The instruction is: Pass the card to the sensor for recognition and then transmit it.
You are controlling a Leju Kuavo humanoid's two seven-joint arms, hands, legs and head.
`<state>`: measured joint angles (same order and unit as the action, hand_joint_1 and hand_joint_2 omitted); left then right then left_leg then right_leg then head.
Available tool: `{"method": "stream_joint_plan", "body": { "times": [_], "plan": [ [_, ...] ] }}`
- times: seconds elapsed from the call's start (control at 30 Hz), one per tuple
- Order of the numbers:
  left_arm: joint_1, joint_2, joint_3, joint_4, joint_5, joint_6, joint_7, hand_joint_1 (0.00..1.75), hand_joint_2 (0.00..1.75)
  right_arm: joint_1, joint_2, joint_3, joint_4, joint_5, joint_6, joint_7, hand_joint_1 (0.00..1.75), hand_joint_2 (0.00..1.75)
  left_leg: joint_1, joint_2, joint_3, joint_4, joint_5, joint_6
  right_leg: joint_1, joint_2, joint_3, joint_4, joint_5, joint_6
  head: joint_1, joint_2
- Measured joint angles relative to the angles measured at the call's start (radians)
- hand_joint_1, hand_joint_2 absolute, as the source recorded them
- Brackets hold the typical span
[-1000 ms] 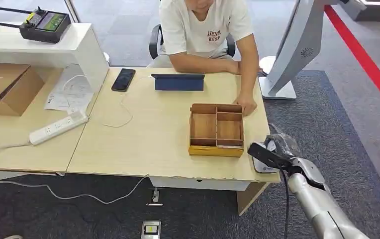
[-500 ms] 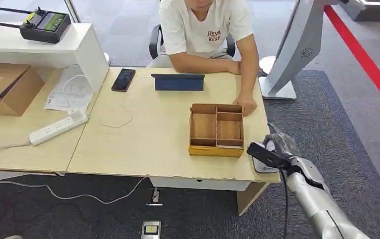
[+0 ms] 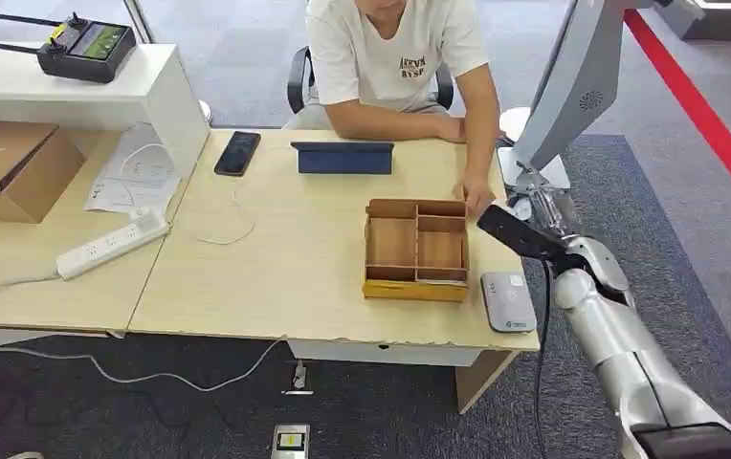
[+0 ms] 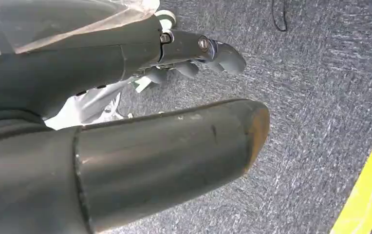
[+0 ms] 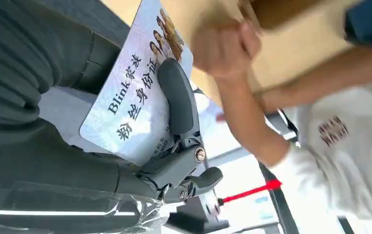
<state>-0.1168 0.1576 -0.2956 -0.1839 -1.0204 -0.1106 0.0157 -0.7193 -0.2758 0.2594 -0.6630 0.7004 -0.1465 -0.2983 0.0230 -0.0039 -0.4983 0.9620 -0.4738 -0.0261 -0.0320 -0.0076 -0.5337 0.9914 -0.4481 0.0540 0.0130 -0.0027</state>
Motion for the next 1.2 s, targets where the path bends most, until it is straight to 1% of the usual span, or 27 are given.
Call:
{"method": "stream_joint_plan", "body": {
  "times": [0.17,0.37,0.5,0.67,0.83,0.9,0.93,1.13,1.17,1.2],
  "plan": [
    [0.000,0.000,0.000,0.000,-0.014,0.003,-0.005,0.00,0.00,-0.099,0.003,0.002,-0.041,0.003,-0.006,-0.017,1.75,1.75,0.000,0.000,0.000,0.000,0.000,0.000,0.000,0.000,0.000,0.000,0.000,0.000,0.000,0.000],
    [0.000,-0.002,0.000,0.000,-0.034,0.003,-0.011,0.00,0.00,-0.206,0.029,0.011,-0.039,0.018,-0.021,-0.032,1.75,1.75,0.000,0.000,0.000,0.000,0.000,0.000,0.000,0.000,0.000,0.000,0.000,0.000,0.000,0.000],
    [0.000,-0.003,0.000,0.000,-0.050,0.003,-0.015,0.00,0.00,-0.230,0.058,0.019,-0.020,0.032,-0.030,-0.032,1.75,1.75,0.000,-0.001,-0.001,0.000,0.000,0.000,0.000,0.000,0.000,0.000,0.000,0.000,0.000,0.000],
    [0.000,-0.004,-0.001,0.000,-0.055,0.006,-0.018,0.00,0.00,-0.264,0.095,0.032,0.039,0.050,-0.045,-0.032,1.75,1.75,0.000,0.000,-0.001,0.000,0.000,0.000,0.000,0.000,0.000,0.000,0.000,0.000,0.000,0.000],
    [0.001,-0.004,-0.001,0.000,-0.068,0.018,-0.021,0.00,0.00,-0.267,0.109,0.034,0.083,0.051,-0.047,-0.030,1.75,1.75,0.000,-0.001,-0.002,0.000,0.000,0.000,0.000,-0.001,-0.001,0.000,0.000,0.000,0.000,0.000],
    [0.002,-0.004,-0.001,0.000,-0.071,0.019,-0.021,0.00,0.00,-0.267,0.110,0.034,0.096,0.051,-0.050,-0.027,0.44,1.75,0.000,-0.001,-0.003,0.000,0.000,0.000,0.000,-0.001,-0.003,0.001,0.000,0.000,0.000,0.000],
    [0.002,-0.003,-0.001,0.000,-0.072,0.021,-0.021,0.00,0.00,-0.267,0.110,0.034,0.102,0.051,-0.053,-0.023,0.00,1.75,0.000,-0.001,-0.004,0.001,0.000,0.000,0.000,-0.001,-0.003,0.001,0.000,0.000,0.000,0.000],
    [0.003,-0.004,-0.001,0.000,-0.090,0.021,-0.021,0.00,0.00,-0.267,0.108,0.034,0.121,0.055,-0.095,-0.012,0.00,1.75,0.000,-0.001,-0.005,0.000,0.000,0.000,0.000,-0.001,-0.005,0.001,-0.001,0.000,0.000,0.000],
    [0.004,-0.004,-0.001,0.000,-0.093,0.021,-0.020,0.00,0.00,-0.267,0.106,0.034,0.122,0.055,-0.100,-0.013,0.00,0.00,0.000,-0.001,-0.005,0.000,0.000,0.000,0.000,-0.001,-0.005,0.001,-0.001,0.000,0.000,0.000],
    [0.004,-0.004,-0.001,0.000,-0.097,0.021,-0.019,0.00,0.00,-0.267,0.105,0.034,0.124,0.054,-0.104,-0.014,0.00,0.00,0.000,-0.001,-0.005,0.000,0.000,0.000,0.000,0.000,-0.005,0.001,-0.001,0.000,0.000,0.000]
  ]
}}
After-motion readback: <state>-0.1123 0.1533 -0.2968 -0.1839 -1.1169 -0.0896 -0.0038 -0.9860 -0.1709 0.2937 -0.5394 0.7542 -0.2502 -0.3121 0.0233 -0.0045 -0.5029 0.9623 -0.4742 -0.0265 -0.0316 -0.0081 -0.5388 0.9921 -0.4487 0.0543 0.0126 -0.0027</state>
